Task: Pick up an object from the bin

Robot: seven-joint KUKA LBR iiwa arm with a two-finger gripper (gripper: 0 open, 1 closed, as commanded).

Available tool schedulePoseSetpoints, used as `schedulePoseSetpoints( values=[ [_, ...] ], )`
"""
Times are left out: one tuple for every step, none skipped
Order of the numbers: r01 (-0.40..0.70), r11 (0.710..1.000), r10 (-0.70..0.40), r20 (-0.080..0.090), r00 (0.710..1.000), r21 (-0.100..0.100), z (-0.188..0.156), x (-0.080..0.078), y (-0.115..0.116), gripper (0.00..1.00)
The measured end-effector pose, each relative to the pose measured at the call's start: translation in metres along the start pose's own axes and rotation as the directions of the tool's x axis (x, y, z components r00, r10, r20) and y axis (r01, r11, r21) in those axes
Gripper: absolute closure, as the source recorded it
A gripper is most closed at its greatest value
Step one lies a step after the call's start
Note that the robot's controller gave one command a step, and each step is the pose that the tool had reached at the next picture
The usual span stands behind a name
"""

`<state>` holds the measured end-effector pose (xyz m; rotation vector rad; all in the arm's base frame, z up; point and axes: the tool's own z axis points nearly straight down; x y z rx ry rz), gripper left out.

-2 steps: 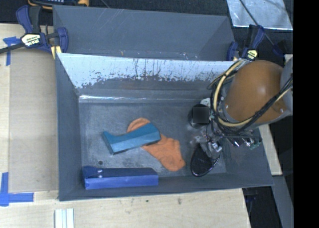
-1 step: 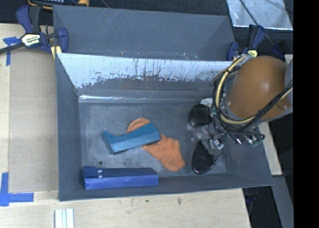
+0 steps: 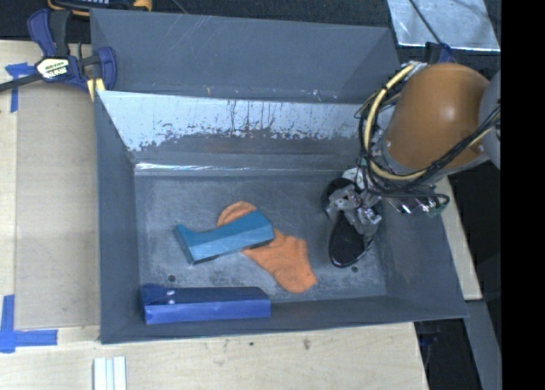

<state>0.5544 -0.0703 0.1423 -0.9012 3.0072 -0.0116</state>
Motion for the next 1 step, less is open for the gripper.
schedulePoseSetpoints(
  values=[
    [0.012,1.000,-0.012,-0.003,1.000,-0.017,-0.0351,0.0024,0.0229,1.00]
  ],
)
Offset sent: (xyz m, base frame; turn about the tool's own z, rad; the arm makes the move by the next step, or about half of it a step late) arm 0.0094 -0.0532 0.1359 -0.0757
